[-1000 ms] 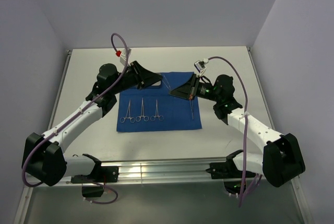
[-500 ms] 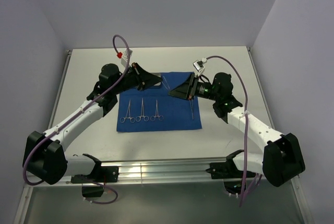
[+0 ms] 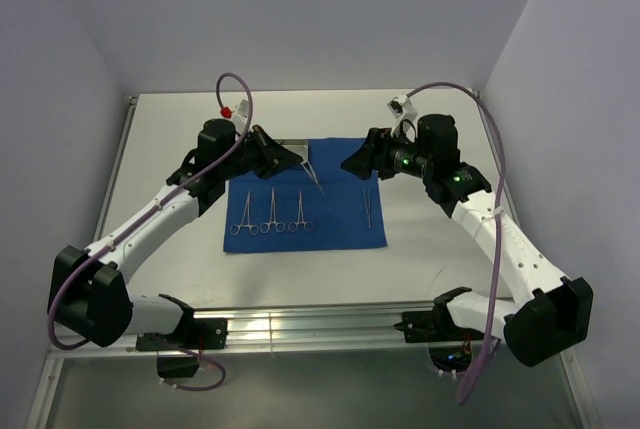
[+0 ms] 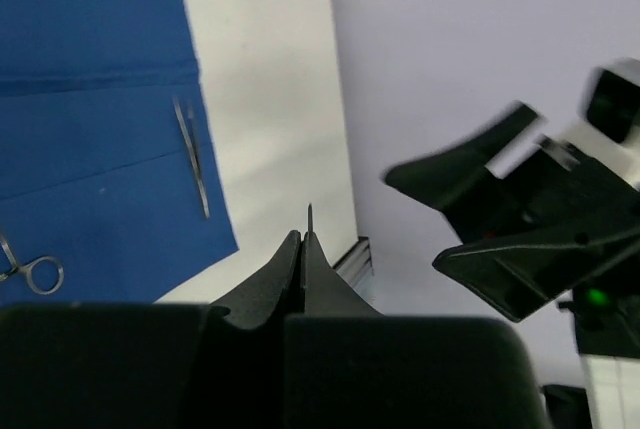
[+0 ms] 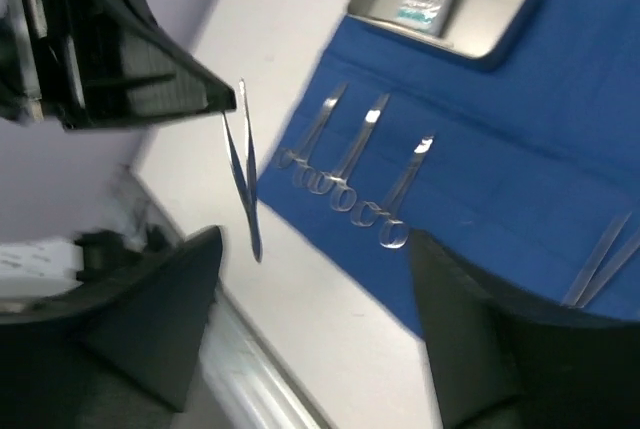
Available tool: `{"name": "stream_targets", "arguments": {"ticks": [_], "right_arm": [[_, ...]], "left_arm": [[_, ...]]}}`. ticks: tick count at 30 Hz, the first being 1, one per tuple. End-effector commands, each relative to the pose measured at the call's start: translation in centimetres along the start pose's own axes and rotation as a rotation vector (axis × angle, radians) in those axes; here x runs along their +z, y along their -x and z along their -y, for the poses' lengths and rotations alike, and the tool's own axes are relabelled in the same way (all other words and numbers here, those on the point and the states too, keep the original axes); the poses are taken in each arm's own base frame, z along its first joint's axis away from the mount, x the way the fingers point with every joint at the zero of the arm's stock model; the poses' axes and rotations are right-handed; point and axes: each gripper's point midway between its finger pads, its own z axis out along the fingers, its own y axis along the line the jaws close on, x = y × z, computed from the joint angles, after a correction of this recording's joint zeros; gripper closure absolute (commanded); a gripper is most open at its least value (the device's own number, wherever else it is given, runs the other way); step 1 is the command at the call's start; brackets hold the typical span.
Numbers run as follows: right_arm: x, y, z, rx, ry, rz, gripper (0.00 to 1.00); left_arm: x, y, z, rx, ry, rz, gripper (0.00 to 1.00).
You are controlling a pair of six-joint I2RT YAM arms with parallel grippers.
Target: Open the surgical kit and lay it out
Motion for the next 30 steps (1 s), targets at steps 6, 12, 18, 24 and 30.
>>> {"name": "stream_targets", "arguments": {"ticks": [6, 12, 18, 24, 30], "right_arm": [[0.8, -2.0, -0.9, -0.234, -0.061, -0.146, 0.67], [2.3, -4.1, -2.4, -0.229, 0.008, -0.22, 0.64], [3.3, -4.8, -3.3, -0.209, 0.032, -0.252, 0.59], [4.0, -5.9, -3.3, -0.196, 0.029, -0.293, 0.6], [4.5, -5.9, -3.3, -0.195, 0.025, -0.304, 0.62]], "left_arm": [[1.2, 1.1, -2.0, -0.047, 0.217, 0.008, 1.0], [1.7, 0.9, -1.8, -0.04, 0.235, -0.007, 1.0], [2.1, 0.3, -1.4, -0.024, 0.239, -0.029, 1.0], [2.4, -0.1, -1.2, -0.015, 0.234, -0.039, 1.0], [2.5, -0.5, -1.2, 0.0, 0.235, -0.048, 1.0]]}}
